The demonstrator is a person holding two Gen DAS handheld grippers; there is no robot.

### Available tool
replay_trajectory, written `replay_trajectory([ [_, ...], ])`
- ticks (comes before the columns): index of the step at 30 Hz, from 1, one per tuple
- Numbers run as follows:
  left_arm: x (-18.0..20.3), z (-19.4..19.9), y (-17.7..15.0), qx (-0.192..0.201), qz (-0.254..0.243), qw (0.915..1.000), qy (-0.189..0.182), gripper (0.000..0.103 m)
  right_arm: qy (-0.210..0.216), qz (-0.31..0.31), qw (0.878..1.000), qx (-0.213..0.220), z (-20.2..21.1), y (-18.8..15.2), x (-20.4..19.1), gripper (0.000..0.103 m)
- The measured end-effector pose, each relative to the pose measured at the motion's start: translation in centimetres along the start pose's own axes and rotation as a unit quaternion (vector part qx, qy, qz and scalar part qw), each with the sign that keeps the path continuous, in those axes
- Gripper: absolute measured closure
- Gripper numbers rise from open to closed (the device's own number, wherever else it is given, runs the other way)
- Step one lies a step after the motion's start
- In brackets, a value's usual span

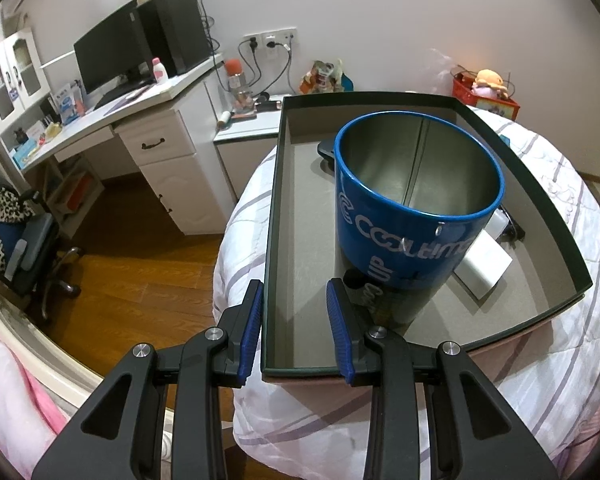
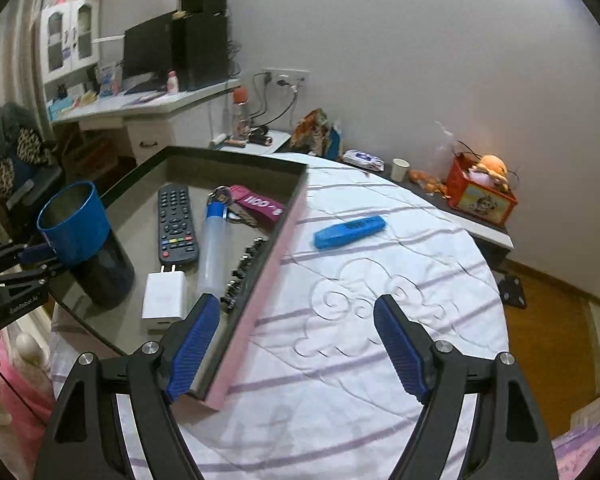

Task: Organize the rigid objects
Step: 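Move the right tool back over the blue barcode box on the bed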

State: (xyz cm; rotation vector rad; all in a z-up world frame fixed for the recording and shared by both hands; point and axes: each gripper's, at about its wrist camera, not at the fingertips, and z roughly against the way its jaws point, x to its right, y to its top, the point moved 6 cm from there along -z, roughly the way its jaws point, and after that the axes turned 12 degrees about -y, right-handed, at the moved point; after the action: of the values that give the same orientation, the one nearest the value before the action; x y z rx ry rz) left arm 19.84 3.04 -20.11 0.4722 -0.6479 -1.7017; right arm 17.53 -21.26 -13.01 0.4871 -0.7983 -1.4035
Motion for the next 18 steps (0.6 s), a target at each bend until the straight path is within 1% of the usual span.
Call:
replay_trajectory([
  [3,-0.1,0.0,0.1,-0.002,0.001,1.0000,0.002,0.071,-0.023,-0.024,0.999,-0.002,0.2,-0.7,2.1,0.022],
  [8,0.0,0.1,0.0,-0.002,0.001,1.0000,0.009,0.071,-0.024,-0.061,0.998,-0.018,-0.7,-1.7,4.8,0.022],
  [12,0.1,0.1,-0.1,-0.003,0.002,0.9999,0.011,0.071,0.008,-0.090,0.995,-0.030,-2.4,-1.5,5.7,0.022],
  [18,0.2,0.2,-0.2,-0.004,0.001,0.9999,0.011,0.071,0.037,-0.107,0.992,-0.054,-6.9,0.6,5.1,0.022],
])
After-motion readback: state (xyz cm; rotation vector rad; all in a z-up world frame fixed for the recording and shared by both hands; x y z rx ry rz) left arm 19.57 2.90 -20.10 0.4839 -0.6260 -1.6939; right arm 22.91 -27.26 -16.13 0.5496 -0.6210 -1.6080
